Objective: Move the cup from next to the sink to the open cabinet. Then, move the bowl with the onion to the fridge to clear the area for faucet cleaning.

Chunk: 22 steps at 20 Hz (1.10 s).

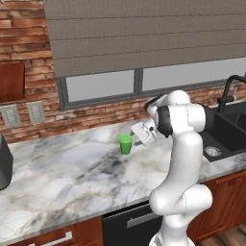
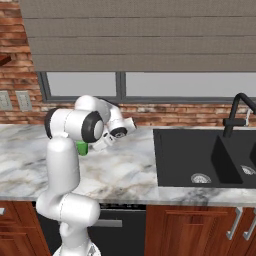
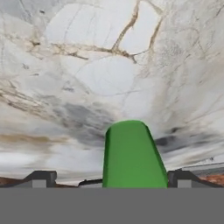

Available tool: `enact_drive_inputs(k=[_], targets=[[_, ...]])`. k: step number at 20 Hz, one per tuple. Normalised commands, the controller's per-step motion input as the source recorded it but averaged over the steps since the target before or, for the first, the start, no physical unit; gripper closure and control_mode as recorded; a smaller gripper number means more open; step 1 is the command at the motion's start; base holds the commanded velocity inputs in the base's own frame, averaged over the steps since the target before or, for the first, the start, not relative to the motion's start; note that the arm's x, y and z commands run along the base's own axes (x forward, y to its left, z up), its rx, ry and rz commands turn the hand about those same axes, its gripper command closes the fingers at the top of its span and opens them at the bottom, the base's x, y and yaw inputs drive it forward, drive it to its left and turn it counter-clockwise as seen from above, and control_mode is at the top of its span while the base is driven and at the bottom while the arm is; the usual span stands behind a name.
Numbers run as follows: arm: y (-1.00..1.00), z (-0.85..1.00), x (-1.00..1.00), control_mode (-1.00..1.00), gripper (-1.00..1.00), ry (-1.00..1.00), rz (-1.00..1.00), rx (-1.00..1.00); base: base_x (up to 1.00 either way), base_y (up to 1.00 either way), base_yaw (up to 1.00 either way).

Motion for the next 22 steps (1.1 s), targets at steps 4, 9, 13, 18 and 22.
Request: enact_drive_inputs(k=[4,9,13,18,22], targets=[[0.31,0.0,0.0,-1.0,-1.0,0.09,0.0,0.0,0.0,0.0,0.0],[0.27,0.0,-0.09,-1.0,-1.0,0.1,0.0,0.0,0.0,0.0,0.0],[0.22,-0.02,-0.19,-1.0,-1.0,0.1,0.0,0.0,0.0,0.0,0.0],[0.05,-0.04,-0.33,-1.0,-1.0,0.06,0.0,0.0,0.0,0.0,0.0],[0.41,0.0,-0.1,-1.0,1.0,0.0,0.0,0.0,0.0,0.0,0.0]])
